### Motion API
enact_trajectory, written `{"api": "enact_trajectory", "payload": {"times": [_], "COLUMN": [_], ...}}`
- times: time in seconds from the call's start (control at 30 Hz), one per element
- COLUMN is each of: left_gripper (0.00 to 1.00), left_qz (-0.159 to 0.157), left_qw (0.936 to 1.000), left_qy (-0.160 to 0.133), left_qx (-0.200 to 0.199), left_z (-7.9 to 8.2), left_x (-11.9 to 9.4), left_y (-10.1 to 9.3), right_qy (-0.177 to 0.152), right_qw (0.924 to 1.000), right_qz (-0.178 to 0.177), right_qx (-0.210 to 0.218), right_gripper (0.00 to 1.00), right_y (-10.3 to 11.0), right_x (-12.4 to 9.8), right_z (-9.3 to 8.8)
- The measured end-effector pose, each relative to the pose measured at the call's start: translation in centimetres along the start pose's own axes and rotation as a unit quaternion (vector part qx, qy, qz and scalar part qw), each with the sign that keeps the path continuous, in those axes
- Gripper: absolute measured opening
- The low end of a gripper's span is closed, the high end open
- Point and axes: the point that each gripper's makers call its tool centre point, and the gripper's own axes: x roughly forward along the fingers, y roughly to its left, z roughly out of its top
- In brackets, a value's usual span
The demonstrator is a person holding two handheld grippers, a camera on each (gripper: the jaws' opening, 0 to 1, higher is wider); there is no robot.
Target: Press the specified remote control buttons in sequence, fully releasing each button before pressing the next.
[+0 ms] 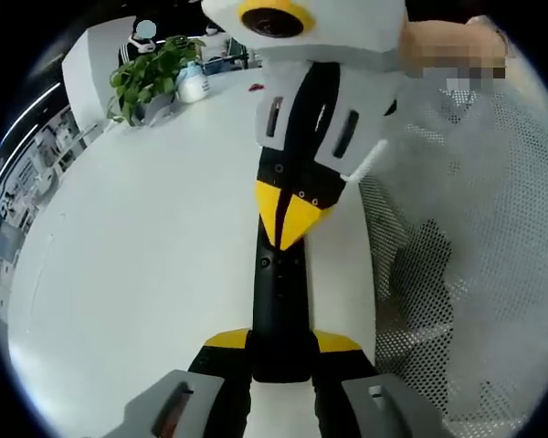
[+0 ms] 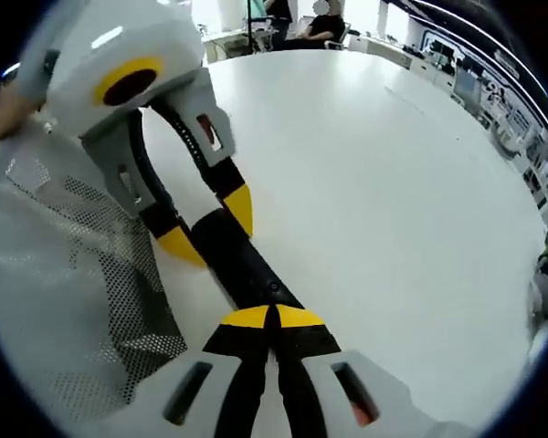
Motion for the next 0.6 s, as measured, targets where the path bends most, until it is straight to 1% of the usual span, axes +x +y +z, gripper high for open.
{"api": "enact_trajectory", "payload": {"times": [0.03, 0.13, 0.2, 0.23, 0.27, 0.33, 0.37, 0.43, 0.47, 0.53, 0.6], "left_gripper": [0.25, 0.25, 0.25, 0.25, 0.25, 0.25, 0.25, 0.25, 0.25, 0.25, 0.25], "left_qz": [0.000, 0.001, 0.003, 0.003, 0.002, 0.000, -0.001, 0.000, 0.000, 0.001, 0.002], "left_qw": [1.0000, 0.9998, 0.9999, 0.9999, 0.9998, 0.9997, 0.9998, 0.9999, 0.9999, 0.9998, 0.9999], "left_qy": [-0.003, -0.008, -0.003, 0.001, 0.006, 0.009, 0.010, 0.010, 0.008, 0.003, 0.002], "left_qx": [-0.002, -0.016, -0.014, -0.014, -0.017, -0.021, -0.020, -0.014, -0.015, -0.018, -0.017], "left_z": [-0.03, -0.05, 0.02, 0.06, 0.07, 0.05, 0.01, -0.01, -0.02, -0.03, 0.01], "left_x": [-0.03, -0.04, -0.03, -0.01, -0.01, -0.04, -0.07, -0.10, -0.12, -0.13, -0.13], "left_y": [-0.04, 0.06, 0.02, 0.06, 0.09, 0.15, 0.10, 0.05, 0.03, 0.05, 0.04], "right_qy": [-0.004, -0.007, -0.009, -0.003, 0.005, 0.014, 0.010, 0.008, 0.009, 0.014, 0.014], "right_qw": [0.9999, 0.9999, 0.9998, 0.9998, 0.9997, 0.9983, 0.9983, 0.9989, 0.9986, 0.9956, 0.9930], "right_qz": [-0.006, -0.012, -0.016, -0.021, -0.025, -0.024, -0.021, -0.018, -0.013, -0.007, -0.002], "right_qx": [0.014, 0.000, 0.005, 0.004, -0.005, -0.050, -0.053, -0.044, -0.049, -0.093, -0.118], "right_gripper": [0.00, 0.00, 0.00, 0.00, 0.00, 0.00, 0.00, 0.00, 0.00, 0.00, 0.00], "right_y": [-0.03, 0.09, 0.11, 0.12, 0.09, -0.01, 0.06, 0.00, 0.05, 0.11, 0.22], "right_x": [0.01, -0.04, -0.19, -0.30, -0.44, -0.66, -0.64, -0.62, -0.62, -0.60, -0.59], "right_z": [0.00, -0.02, -0.02, -0.29, -0.60, -0.79, -0.81, -0.79, -0.77, -0.73, -0.75]}}
